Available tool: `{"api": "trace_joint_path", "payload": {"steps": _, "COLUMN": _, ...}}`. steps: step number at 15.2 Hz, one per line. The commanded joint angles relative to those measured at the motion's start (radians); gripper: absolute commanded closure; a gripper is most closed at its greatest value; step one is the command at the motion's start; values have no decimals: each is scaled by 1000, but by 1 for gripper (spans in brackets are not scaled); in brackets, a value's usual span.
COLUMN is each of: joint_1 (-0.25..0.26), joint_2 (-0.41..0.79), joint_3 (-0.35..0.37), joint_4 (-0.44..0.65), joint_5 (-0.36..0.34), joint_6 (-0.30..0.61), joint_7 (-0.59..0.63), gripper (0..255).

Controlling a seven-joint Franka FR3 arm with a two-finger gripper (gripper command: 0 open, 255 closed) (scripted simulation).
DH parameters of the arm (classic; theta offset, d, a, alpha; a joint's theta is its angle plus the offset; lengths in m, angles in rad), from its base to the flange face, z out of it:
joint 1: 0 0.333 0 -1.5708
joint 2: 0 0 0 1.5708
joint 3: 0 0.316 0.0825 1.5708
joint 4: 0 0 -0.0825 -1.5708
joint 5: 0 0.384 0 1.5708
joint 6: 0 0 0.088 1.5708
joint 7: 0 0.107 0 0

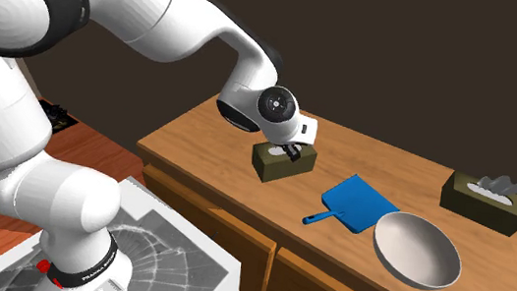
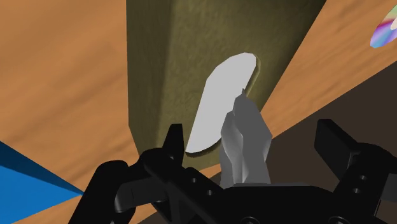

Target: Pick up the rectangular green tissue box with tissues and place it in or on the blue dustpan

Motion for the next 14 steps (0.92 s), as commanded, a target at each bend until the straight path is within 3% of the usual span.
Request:
{"api": "trace_joint_path", "payload": {"steps": 1, "joint_1": 0, "joint_2": 1, "joint_3": 0, "joint_4": 0, "joint_5": 2, "joint_6": 0, "joint_7": -1, "gripper": 0}}
{"api": "trace_joint_path", "payload": {"steps": 3, "joint_1": 0, "joint_2": 1, "joint_3": 0, "joint_4": 0, "joint_5": 1, "joint_6": 0, "joint_7": -1, "gripper": 0}}
{"api": "trace_joint_path", "payload": {"steps": 4, "joint_1": 0, "joint_2": 1, "joint_3": 0, "joint_4": 0, "joint_5": 1, "joint_6": 0, "joint_7": -1, "gripper": 255}}
{"api": "trace_joint_path", "payload": {"steps": 13, "joint_1": 0, "joint_2": 1, "joint_3": 0, "joint_4": 0, "joint_5": 2, "joint_6": 0, "joint_7": -1, "gripper": 255}}
{"api": "trace_joint_path", "payload": {"steps": 14, "joint_1": -2, "joint_2": -16, "joint_3": 3, "joint_4": -2, "joint_5": -30, "joint_6": 5, "joint_7": 27, "gripper": 255}}
